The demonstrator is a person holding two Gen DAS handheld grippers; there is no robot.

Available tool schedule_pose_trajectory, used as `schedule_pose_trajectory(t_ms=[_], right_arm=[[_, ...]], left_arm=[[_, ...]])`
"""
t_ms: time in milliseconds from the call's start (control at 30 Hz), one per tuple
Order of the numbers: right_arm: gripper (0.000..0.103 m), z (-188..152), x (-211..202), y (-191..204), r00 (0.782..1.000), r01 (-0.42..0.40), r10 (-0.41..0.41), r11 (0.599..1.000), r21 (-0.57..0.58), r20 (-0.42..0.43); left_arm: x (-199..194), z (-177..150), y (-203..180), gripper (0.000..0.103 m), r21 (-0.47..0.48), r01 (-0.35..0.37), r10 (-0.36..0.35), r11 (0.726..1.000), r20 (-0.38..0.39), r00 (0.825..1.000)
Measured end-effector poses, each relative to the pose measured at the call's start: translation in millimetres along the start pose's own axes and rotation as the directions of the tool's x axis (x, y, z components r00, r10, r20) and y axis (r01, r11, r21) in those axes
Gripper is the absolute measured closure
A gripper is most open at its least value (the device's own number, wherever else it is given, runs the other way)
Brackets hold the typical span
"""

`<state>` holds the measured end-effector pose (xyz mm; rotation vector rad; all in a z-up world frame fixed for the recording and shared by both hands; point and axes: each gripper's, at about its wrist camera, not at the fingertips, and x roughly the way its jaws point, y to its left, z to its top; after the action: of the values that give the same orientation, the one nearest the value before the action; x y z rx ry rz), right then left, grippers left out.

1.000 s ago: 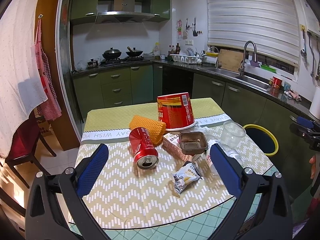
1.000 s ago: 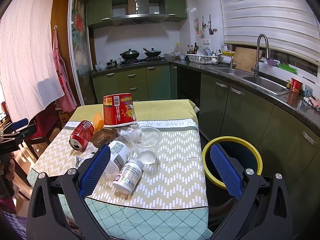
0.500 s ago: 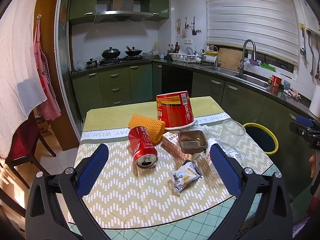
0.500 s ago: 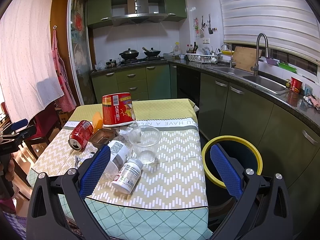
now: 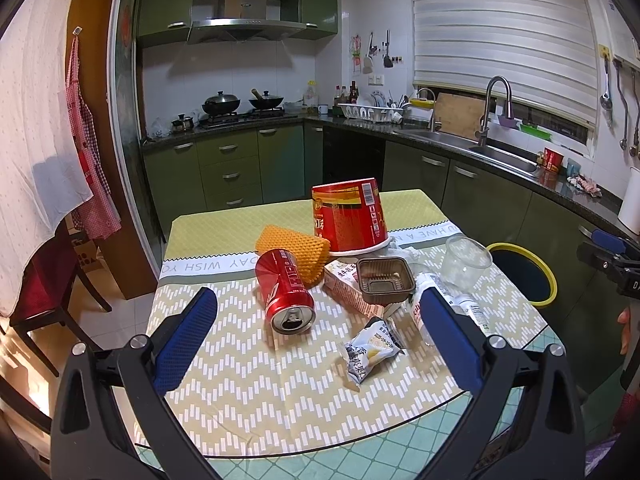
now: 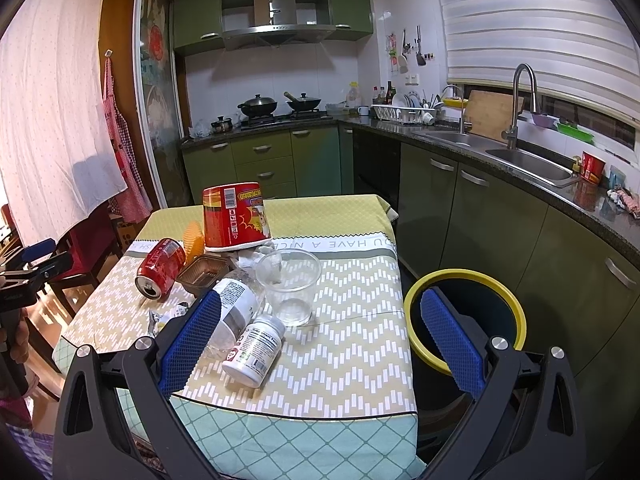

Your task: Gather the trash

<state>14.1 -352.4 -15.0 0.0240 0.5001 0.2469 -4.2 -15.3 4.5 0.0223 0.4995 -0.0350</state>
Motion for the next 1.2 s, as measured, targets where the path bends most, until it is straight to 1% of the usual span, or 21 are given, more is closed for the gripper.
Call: schedule_pose_trajectory(t_ms=[800,900,1033,1133,1200], right_arm=[[0.004,0.9,1.2,-1.3,1.0,0.001,-0.001,1.0,0.003,-0.003],[0.004,1.7,7.7,-3.6,1.0,-0.004,0.004,1.0,0.008,-0.016],[0.004,7.4,24.0,-10.1,0.999,-0.012,0.013,1.0,0.02,-0.046],[0.004,15.0,38.8,-15.2,0.996,-0.035,0.037,0.999,0.033,-0.078],[0.004,22.0,51.6,-18.3,0.993,-0.06,0.064,0.997,0.041,-0.1]], left_arm=[[2.7,-1.2,0.4,0.006,0.002,0.001,-0.001,1.0,-0.004,1.0],[9.3,-1.7,0.6,0.006,0.008,0.006,-0.006,1.0,-0.012,1.0],[25.8,6.7,7.6,0.006,-0.004,0.011,-0.011,1.0,-0.018,1.0],[43.0,14.4,14.7,0.006,-0.02,0.015,-0.015,1.0,-0.023,1.0],[57.5,26.0,21.5,0.006,-0.02,0.013,-0.014,1.0,-0.021,1.0]])
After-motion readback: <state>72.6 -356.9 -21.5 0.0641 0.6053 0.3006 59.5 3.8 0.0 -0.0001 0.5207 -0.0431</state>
